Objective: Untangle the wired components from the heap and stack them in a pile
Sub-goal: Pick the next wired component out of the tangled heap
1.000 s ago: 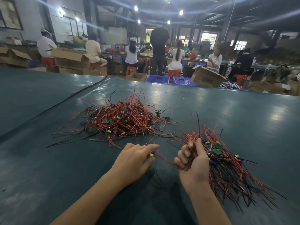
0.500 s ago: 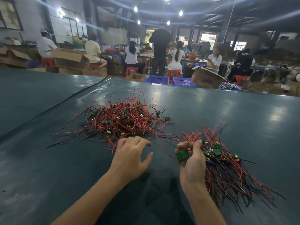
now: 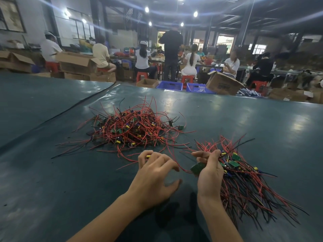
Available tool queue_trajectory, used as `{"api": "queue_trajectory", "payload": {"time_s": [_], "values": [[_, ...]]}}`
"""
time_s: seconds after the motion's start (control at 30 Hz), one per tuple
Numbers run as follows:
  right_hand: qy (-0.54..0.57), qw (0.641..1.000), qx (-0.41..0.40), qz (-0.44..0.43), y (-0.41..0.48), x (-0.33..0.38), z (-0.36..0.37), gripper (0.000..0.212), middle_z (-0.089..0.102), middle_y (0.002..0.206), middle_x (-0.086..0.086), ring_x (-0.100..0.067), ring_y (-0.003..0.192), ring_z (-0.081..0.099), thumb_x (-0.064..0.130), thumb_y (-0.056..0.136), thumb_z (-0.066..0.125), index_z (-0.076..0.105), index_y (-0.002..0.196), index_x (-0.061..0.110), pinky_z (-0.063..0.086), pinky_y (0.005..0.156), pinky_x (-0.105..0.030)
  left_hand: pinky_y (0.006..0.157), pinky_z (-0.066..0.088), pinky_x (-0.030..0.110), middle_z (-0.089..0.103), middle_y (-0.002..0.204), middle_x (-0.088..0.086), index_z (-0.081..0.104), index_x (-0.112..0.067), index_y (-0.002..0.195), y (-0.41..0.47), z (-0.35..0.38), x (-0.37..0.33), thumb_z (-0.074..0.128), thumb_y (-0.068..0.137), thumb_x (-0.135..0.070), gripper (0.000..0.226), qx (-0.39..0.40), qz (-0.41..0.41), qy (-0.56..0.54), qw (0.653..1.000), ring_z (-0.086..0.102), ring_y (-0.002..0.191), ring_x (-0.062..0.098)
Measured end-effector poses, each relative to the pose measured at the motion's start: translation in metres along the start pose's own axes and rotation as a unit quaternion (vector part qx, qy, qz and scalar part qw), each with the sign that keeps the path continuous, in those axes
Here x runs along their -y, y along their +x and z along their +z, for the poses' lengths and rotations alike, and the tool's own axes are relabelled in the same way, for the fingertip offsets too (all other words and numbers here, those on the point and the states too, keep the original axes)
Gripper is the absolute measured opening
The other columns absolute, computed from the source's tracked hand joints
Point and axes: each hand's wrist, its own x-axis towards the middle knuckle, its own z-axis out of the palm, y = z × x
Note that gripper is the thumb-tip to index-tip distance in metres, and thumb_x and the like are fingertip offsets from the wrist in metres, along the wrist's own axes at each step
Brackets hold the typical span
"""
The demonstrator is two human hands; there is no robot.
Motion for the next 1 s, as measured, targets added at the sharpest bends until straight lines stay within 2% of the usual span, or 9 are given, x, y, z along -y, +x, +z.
{"api": "queue_trajectory", "payload": {"time_s": [0.13, 0.2, 0.27, 0.37, 0.47, 0.57, 0.67, 0.87, 1.0], "values": [[-0.029, 0.999, 0.016, 0.021, -0.001, -0.002, 0.0, 0.064, 0.068, 0.071, 0.008, -0.021, 0.083, 0.057, 0.048, 0.102, 0.028, 0.071, 0.061, 0.022, 0.046, 0.087, -0.055, 0.113, 0.018, 0.051, 0.066, 0.101, -0.013, 0.069, -0.024, 0.095, 0.002, -0.007, -0.001, 0.059, 0.081, -0.053, 0.034, 0.004, -0.04, -0.007, 0.999, 0.055, 0.113, 0.009], [-0.048, 0.998, 0.035, 0.03, -0.002, -0.003, 0.0, 0.06, 0.066, 0.072, 0.002, -0.025, 0.082, 0.058, 0.047, 0.102, 0.031, 0.07, 0.067, 0.018, 0.047, 0.088, -0.056, 0.115, 0.022, 0.04, 0.065, 0.111, -0.012, 0.067, -0.024, 0.109, 0.002, -0.007, -0.002, 0.048, 0.087, -0.055, 0.043, 0.041, -0.056, -0.085, 0.994, 0.051, 0.114, 0.002], [-0.066, 0.995, 0.064, 0.03, -0.002, -0.004, 0.0, 0.059, 0.065, 0.068, 0.008, -0.018, 0.081, 0.06, 0.046, 0.101, 0.031, 0.07, 0.073, 0.013, 0.047, 0.087, -0.05, 0.106, 0.033, 0.029, 0.062, 0.114, -0.014, 0.064, -0.024, 0.116, 0.002, -0.004, -0.004, 0.039, 0.091, -0.057, 0.048, 0.072, -0.094, -0.164, 0.979, 0.047, 0.11, -0.005], [-0.107, 0.989, 0.102, 0.011, -0.004, -0.004, 0.001, 0.057, 0.063, 0.062, 0.012, -0.005, 0.069, 0.057, 0.046, 0.099, 0.031, 0.07, 0.074, 0.013, 0.047, 0.077, -0.034, 0.087, 0.047, 0.027, 0.067, 0.095, -0.013, 0.069, -0.022, 0.1, 0.001, 0.001, -0.006, 0.048, 0.094, -0.043, 0.03, 0.073, -0.124, -0.244, 0.959, 0.06, 0.092, 0.004], [-0.13, 0.984, 0.119, 0.002, -0.008, -0.003, 0.002, 0.052, 0.051, 0.06, 0.002, -0.01, 0.059, 0.05, 0.041, 0.1, 0.035, 0.07, 0.075, 0.013, 0.049, 0.071, -0.045, 0.073, 0.048, 0.015, 0.067, 0.081, -0.018, 0.068, -0.027, 0.091, 0.002, 0.002, -0.005, 0.057, 0.094, -0.027, 0.011, 0.077, -0.129, -0.279, 0.948, 0.063, 0.08, 0.005], [-0.135, 0.983, 0.126, 0.003, -0.009, -0.001, 0.002, 0.051, 0.048, 0.063, -0.001, -0.019, 0.063, 0.051, 0.04, 0.101, 0.035, 0.07, 0.076, 0.012, 0.051, 0.074, -0.053, 0.074, 0.048, 0.011, 0.069, 0.086, -0.02, 0.068, -0.031, 0.096, 0.001, 0.002, -0.004, 0.059, 0.093, -0.022, 0.013, 0.089, -0.121, -0.297, 0.943, 0.066, 0.082, 0.003], [-0.134, 0.983, 0.127, 0.003, -0.008, -0.001, 0.0, 0.051, 0.059, 0.071, -0.005, -0.035, 0.08, 0.06, 0.04, 0.101, 0.035, 0.07, 0.077, 0.012, 0.052, 0.082, -0.053, 0.075, 0.049, 0.013, 0.069, 0.088, -0.02, 0.071, -0.025, 0.104, 0.001, 0.004, -0.003, 0.059, 0.092, -0.023, 0.017, 0.081, -0.125, -0.307, 0.94, 0.066, 0.084, 0.002], [-0.147, 0.977, 0.155, 0.007, -0.006, -0.006, 0.0, 0.049, 0.071, 0.075, -0.003, -0.014, 0.076, 0.069, 0.037, 0.102, 0.035, 0.07, 0.081, 0.011, 0.057, 0.074, -0.032, 0.073, 0.052, 0.018, 0.067, 0.104, -0.017, 0.067, -0.029, 0.114, 0.0, 0.007, 0.0, 0.064, 0.087, -0.022, 0.028, 0.07, -0.123, -0.324, 0.935, 0.065, 0.088, 0.007], [-0.146, 0.976, 0.159, 0.001, -0.007, -0.008, 0.001, 0.049, 0.07, 0.075, -0.011, -0.021, 0.072, 0.068, 0.035, 0.103, 0.035, 0.069, 0.081, 0.008, 0.057, 0.072, -0.039, 0.065, 0.046, 0.01, 0.066, 0.091, -0.022, 0.07, -0.026, 0.104, -0.001, 0.009, 0.003, 0.074, 0.083, -0.026, 0.022, 0.052, -0.106, -0.318, 0.941, 0.063, 0.073, 0.001]]}}
